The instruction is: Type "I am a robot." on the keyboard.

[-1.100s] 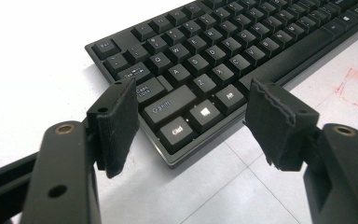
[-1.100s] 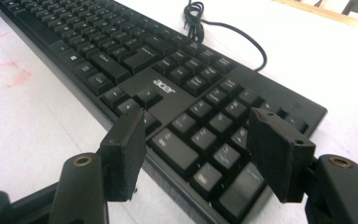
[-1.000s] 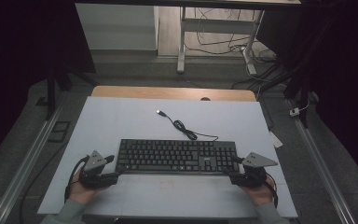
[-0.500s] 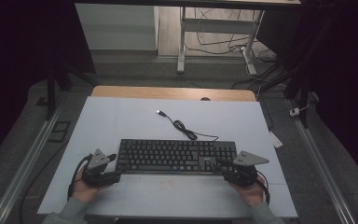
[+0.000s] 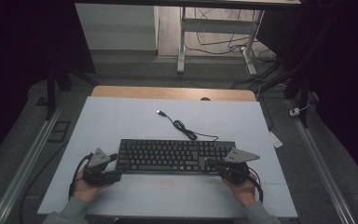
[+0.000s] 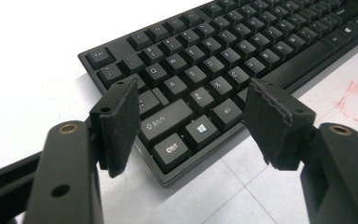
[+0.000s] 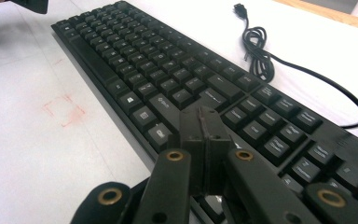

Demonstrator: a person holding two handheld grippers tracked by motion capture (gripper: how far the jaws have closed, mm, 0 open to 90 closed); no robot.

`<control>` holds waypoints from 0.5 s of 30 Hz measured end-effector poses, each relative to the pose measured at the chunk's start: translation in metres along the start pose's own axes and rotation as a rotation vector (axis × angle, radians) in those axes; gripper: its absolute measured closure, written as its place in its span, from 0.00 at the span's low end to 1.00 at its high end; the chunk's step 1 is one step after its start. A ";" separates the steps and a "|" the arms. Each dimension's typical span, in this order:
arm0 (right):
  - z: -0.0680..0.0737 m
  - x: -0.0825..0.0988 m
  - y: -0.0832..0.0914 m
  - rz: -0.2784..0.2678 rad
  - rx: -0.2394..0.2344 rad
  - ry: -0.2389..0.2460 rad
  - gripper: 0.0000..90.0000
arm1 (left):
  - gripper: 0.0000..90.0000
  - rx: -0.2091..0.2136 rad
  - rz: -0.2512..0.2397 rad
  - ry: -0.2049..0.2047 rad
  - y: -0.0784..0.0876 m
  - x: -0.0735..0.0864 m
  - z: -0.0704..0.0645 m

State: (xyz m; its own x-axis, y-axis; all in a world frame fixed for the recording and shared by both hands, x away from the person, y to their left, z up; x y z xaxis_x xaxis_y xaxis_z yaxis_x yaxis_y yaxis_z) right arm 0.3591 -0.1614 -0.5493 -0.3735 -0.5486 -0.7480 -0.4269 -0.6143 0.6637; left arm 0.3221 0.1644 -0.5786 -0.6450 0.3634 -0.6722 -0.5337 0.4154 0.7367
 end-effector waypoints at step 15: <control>0.014 -0.037 -0.019 -0.002 -0.015 0.056 1.00 | 0.43 0.004 0.028 0.014 0.009 -0.023 0.000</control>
State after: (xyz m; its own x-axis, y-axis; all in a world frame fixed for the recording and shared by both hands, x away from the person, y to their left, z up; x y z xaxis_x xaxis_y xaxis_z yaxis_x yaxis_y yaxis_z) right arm 0.3698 -0.1213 -0.5342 -0.3256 -0.5783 -0.7481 -0.4150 -0.6235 0.6626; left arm 0.3322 0.1597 -0.5567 -0.6674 0.3631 -0.6502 -0.5132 0.4084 0.7549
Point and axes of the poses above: each handheld gripper's, and its own axes: y roughly backward along the jaws, x roughly out of its underside, z roughly to its left, the point moved 10 cm from there along -y, roughly forward along the jaws, and after that the axes turned 11 degrees about z, right-handed, at the moved point
